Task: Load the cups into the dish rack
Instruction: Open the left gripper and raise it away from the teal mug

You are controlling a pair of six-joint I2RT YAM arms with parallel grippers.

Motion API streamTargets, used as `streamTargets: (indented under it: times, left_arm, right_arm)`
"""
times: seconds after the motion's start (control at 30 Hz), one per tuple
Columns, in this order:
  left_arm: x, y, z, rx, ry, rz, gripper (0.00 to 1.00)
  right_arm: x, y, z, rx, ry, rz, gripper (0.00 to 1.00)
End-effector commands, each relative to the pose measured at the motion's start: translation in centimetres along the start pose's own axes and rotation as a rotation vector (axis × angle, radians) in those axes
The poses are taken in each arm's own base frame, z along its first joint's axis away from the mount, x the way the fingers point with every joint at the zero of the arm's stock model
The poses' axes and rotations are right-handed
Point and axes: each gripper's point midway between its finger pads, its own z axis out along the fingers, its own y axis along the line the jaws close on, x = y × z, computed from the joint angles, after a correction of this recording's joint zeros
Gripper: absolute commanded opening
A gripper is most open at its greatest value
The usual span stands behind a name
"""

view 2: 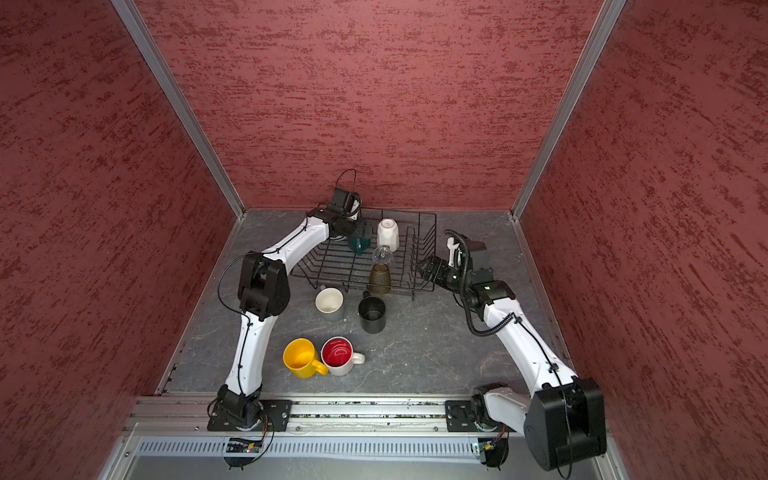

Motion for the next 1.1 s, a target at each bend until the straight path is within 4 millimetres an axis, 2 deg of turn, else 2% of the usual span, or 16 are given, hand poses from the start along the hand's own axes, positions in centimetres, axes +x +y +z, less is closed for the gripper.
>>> streamTargets:
  times: [0.0, 0.2, 0.33, 0.47, 0.6, 0.8, 0.93, 1.07]
  left_arm:
    - [-4.2, -2.0, -5.1, 0.07, -0.155, 0.029, 1.0]
    - [-6.4, -2.5, -10.4, 0.081, -0.29, 0.04, 1.0]
    - [-7.6, -2.1, -14.2, 0.064, -0.39, 0.04, 1.0]
    - [-8.6, -1.6, -19.1, 0.061, -0.536, 0.027, 1.0]
    - [-8.3, -1.1, -23.1, 0.091, -0.61, 0.021, 1.0]
    - [-6.7, 0.5, -26.8, 0.09, -0.671, -0.006, 1.0]
    - [-5.4, 2.3, -28.2, 0.089, -0.691, -0.059, 1.0]
    - [-4.5, 3.7, -29.0, 0.075, -0.691, -0.096, 1.0]
  right_arm:
    - [-2.0, 0.7, -0.9, 0.02, -0.048, -0.042, 0.86]
    - [-2.2, 1.1, -1.3, 0.059, -0.023, -0.079, 0.79]
    - [-1.1, 1.9, -1.4, 0.111, 0.005, -0.119, 0.77]
    - [1.5, 3.1, -1.1, 0.156, 0.054, -0.158, 0.73]
    - [5.2, 4.2, -0.1, 0.209, 0.137, -0.202, 0.68]
    - [10.2, 4.8, 2.3, 0.26, 0.246, -0.255, 0.6]
    - [11.6, 5.5, 4.3, 0.258, 0.273, -0.271, 0.54]
    - [12.5, 5.1, 6.3, 0.283, 0.293, -0.271, 0.51]
